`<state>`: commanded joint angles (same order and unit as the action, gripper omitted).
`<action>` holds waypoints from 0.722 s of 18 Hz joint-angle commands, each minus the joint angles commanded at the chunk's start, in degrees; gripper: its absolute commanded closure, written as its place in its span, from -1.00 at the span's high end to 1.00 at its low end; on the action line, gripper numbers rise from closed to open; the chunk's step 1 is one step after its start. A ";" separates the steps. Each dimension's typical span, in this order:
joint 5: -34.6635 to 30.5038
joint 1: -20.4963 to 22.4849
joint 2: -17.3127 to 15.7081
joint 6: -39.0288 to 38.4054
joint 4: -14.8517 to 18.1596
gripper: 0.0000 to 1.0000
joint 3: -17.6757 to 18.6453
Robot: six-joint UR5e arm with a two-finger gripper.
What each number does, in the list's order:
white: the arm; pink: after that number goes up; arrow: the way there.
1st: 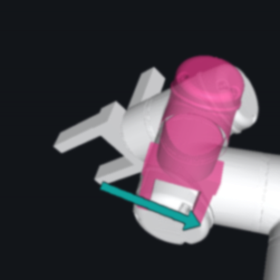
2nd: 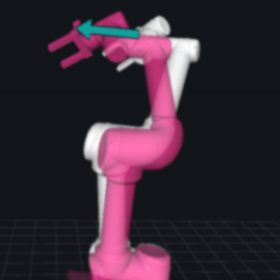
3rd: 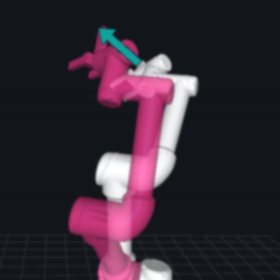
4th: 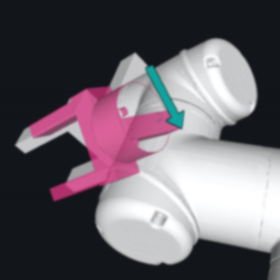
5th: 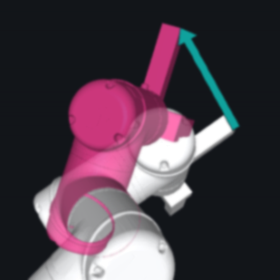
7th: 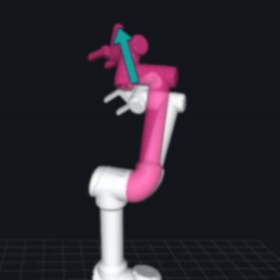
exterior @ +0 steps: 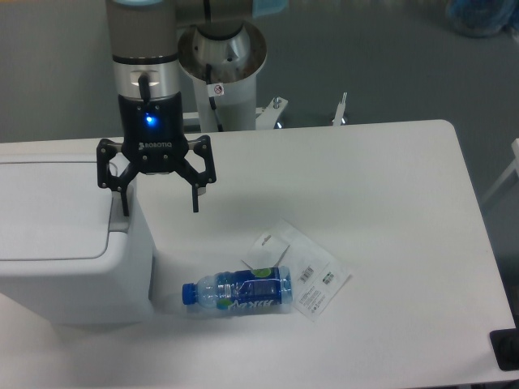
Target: Open the trash can
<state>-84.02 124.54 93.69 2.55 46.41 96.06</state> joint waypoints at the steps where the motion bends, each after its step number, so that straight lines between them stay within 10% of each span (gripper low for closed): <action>1: 0.00 0.00 0.00 0.09 0.00 1.00 0.09; 13: 0.00 -0.62 0.18 0.26 -0.09 1.00 0.70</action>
<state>-84.02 123.93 93.87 2.81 46.32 96.77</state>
